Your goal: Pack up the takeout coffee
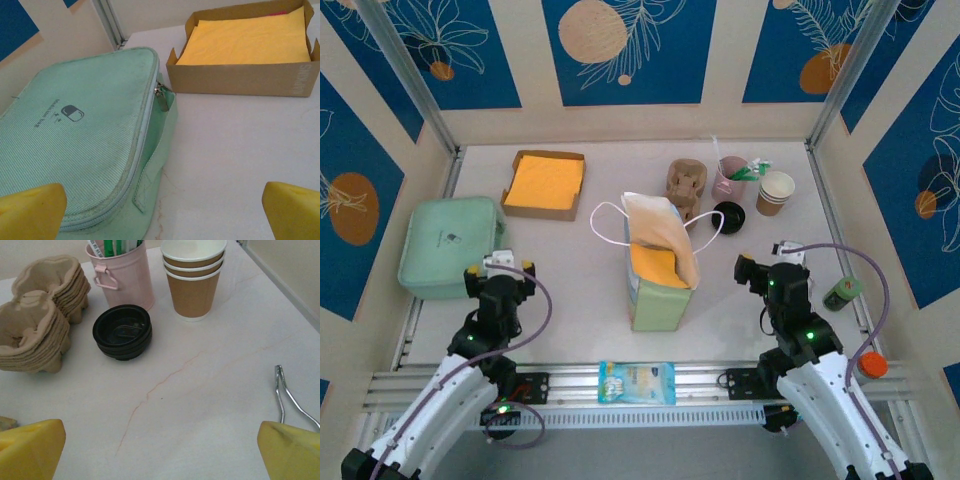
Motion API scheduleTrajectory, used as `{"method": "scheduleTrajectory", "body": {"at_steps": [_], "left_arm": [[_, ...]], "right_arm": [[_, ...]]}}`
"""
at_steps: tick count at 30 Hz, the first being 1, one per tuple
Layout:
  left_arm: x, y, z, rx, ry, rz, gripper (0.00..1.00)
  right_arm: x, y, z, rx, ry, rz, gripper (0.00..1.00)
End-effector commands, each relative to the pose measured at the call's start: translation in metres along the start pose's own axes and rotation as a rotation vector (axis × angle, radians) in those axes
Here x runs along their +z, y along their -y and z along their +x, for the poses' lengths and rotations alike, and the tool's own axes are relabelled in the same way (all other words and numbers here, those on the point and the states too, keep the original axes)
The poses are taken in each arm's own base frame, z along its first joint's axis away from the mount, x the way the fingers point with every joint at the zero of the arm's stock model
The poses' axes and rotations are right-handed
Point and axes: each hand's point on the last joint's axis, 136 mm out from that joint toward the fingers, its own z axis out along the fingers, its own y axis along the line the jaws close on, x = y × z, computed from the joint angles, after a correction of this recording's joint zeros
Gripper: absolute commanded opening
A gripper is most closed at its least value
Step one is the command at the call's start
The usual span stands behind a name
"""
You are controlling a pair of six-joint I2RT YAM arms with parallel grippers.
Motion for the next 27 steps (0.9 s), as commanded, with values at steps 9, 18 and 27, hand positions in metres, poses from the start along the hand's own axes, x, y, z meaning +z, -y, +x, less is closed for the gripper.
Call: {"method": "scheduleTrajectory", "body": {"at_steps": [9, 18, 27], "left_arm": [[0.002, 0.006, 0.001, 0.006, 0.046, -0.021, 1.0], [0.001, 0.012, 0.002, 0.011, 0.081, 0.009, 1.0], [0.003, 0.011, -0.003, 0.01, 0.12, -0.015, 1.0]], "right_arm": [[0.004, 0.009, 0.006, -0.056, 0.072, 0.033, 1.0], [0.004, -0.004, 0.023, -0.072, 0.12, -0.082, 0.97], [0.013, -0.005, 0.013, -0.078, 0.221, -0.067, 0.97]]}}
